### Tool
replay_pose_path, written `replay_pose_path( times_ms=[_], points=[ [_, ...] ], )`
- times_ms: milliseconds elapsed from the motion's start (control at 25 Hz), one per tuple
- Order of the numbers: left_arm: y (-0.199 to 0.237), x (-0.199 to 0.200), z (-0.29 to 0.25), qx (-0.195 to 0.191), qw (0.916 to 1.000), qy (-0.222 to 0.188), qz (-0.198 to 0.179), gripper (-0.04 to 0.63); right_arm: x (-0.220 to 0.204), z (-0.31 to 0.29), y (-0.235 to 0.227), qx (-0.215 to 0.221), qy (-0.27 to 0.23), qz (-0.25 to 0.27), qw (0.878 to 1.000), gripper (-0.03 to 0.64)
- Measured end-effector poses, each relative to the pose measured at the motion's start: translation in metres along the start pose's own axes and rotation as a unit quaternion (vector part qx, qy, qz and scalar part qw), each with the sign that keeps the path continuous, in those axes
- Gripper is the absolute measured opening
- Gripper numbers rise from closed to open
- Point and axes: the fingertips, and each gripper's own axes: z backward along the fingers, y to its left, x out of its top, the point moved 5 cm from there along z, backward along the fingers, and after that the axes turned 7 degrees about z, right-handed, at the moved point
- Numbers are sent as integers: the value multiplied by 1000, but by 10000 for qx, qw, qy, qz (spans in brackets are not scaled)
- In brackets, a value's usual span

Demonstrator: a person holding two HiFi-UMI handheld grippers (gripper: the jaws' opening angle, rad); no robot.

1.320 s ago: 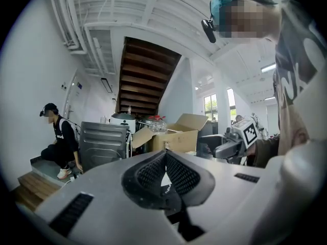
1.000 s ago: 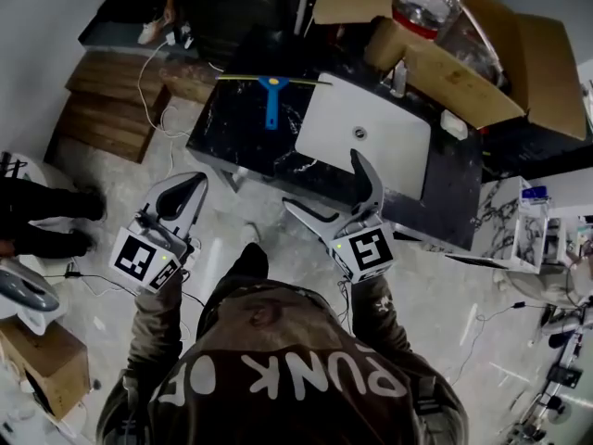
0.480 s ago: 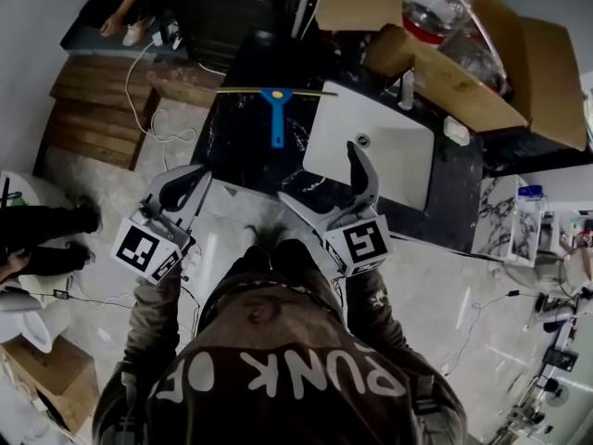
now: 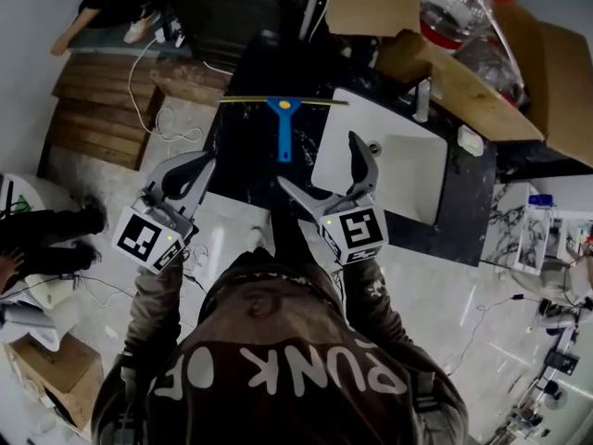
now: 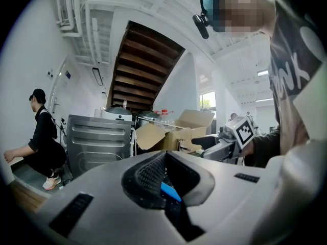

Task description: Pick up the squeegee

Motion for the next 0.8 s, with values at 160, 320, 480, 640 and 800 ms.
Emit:
replay_pose_path(
  times_ms=[160,320,480,640,800],
  points=[
    [17,0,-17,15,10000,44,3,3,-17,-30,-16,-110,235,-96,9996,595],
    [31,-3,-37,8,10000,66,26,3,-43,-61,-28,-226,699,-239,9970,595],
    [41,-1,-54,-25,9999,81,63,3,-64,-92,-30,-196,1048,-398,9935,595],
    [50,2,-65,-86,9999,122,70,3,-88,-123,-31,-199,1382,-599,9884,595],
    [53,1,-70,-119,9997,144,140,3,-108,-142,-28,-167,1786,-663,9816,594]
  ],
)
